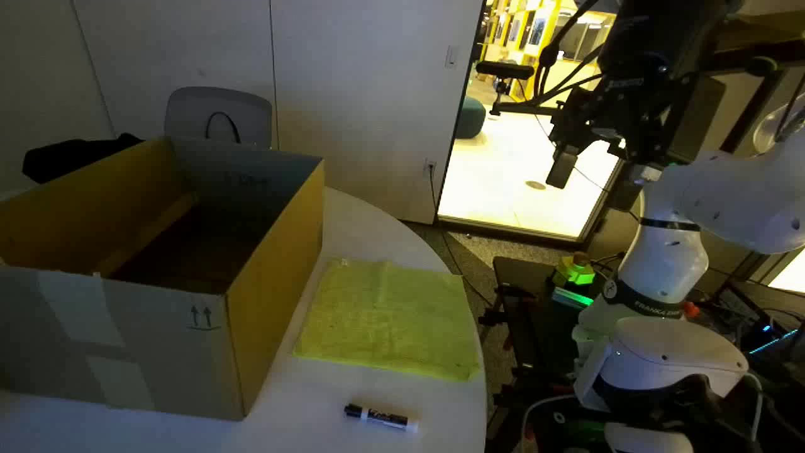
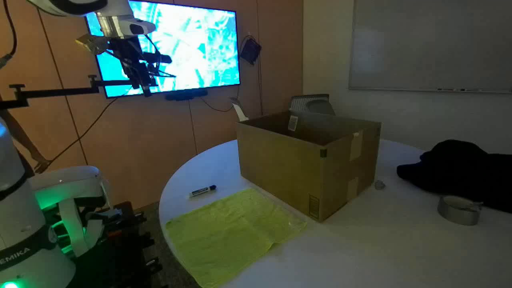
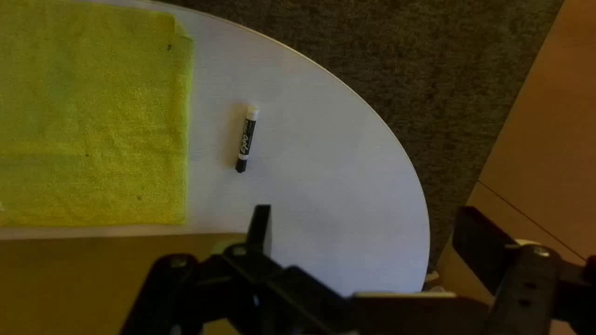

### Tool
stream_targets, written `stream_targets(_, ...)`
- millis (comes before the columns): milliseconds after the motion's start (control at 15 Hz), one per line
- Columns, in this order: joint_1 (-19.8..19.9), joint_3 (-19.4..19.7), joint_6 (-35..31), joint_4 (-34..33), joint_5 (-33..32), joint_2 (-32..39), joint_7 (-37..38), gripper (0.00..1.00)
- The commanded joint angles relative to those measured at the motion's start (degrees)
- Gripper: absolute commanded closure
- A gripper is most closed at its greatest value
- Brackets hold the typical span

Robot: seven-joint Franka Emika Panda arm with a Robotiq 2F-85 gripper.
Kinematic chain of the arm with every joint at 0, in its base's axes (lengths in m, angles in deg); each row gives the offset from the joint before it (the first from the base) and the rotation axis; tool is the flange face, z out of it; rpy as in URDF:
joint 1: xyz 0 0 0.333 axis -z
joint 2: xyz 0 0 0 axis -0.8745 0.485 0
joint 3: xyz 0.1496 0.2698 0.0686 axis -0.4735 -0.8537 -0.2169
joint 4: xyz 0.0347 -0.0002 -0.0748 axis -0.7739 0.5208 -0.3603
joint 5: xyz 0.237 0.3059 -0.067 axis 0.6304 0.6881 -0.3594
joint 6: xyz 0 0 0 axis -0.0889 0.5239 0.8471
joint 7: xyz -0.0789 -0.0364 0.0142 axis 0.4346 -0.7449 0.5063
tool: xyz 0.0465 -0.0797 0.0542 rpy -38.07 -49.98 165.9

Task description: Put the black marker in the yellow fabric, wrap it and put it in the box

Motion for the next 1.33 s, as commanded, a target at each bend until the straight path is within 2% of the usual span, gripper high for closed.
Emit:
stream_targets(0, 0.48, -0.31, 0.29, -0.52, 0.27, -0.09, -0.26, 0.0)
stream_targets(133, 0.69, -0.4, 0.03, -0.78, 0.12, 0.28, -0.3, 0.0)
stream_targets(333, 2.14, -1.57, -3.77, -0.17, -1.98, 3.74, -0.79, 0.0)
stream_targets(600, 2.81, -5.11, -15.1, 2.13, -6.31, 11.73, -0.3, 0.0)
stream_targets(800, 1.42, -7.2, -22.74, 2.79, -7.77, 21.0, 0.15, 0.0)
stream_targets(1133, -0.52, -10.04, -33.08, 0.0, -9.76, 39.55, 0.21, 0.0)
stream_targets(1267, -0.25, -11.1, -36.57, -1.89, -12.99, 46.73, 2.35, 0.0)
